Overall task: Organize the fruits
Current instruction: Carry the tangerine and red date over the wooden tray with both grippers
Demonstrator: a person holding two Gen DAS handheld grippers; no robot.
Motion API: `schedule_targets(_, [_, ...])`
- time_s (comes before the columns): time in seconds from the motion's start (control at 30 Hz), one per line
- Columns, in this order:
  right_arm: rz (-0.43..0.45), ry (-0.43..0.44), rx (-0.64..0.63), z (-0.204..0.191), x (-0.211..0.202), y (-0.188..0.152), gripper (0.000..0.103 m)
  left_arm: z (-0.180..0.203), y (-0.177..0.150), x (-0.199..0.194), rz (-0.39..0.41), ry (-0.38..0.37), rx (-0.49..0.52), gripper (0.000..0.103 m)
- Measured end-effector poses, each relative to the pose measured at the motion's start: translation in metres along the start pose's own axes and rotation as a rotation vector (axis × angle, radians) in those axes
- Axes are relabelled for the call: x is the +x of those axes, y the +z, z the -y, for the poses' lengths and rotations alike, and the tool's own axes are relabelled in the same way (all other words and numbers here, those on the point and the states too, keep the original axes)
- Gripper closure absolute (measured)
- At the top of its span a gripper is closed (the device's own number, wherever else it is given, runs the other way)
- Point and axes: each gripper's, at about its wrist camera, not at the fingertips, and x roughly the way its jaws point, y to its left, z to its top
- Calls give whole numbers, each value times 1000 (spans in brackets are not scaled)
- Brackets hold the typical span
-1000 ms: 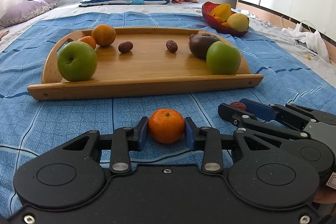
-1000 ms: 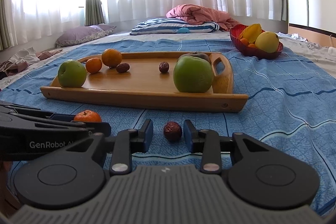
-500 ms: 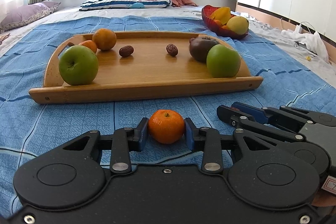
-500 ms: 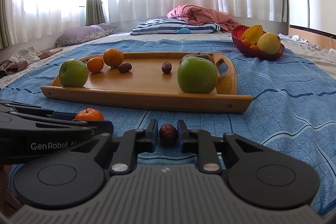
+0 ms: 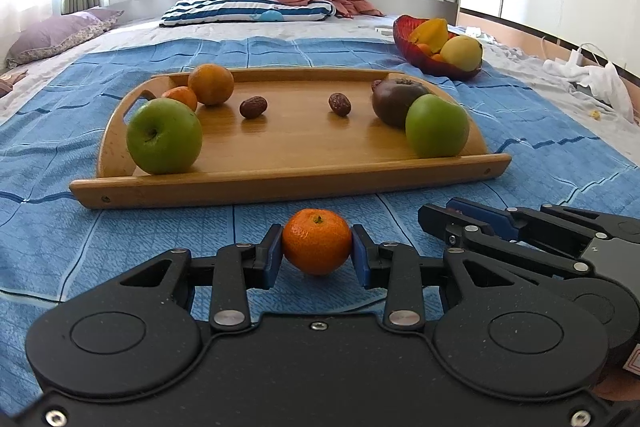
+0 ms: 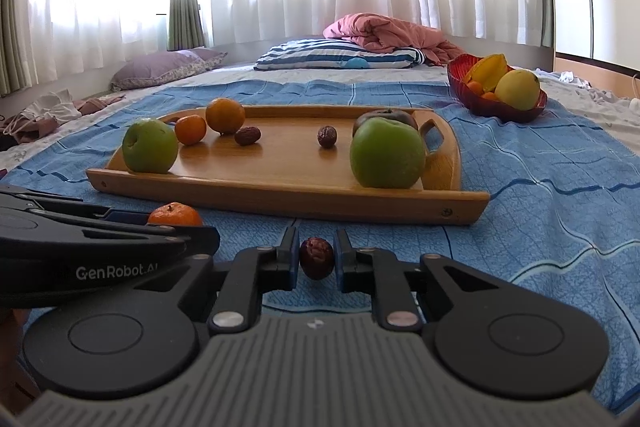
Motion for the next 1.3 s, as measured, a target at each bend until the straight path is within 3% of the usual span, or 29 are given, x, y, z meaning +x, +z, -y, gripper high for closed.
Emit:
schedule_targets(0.93, [71,11,7,-15,14,48,81,-23,48,5,65,73,-20,69])
schedule_targets(1.3, [51,12,76,-3,32,65,81,-36,67,19,68,95,-39,69])
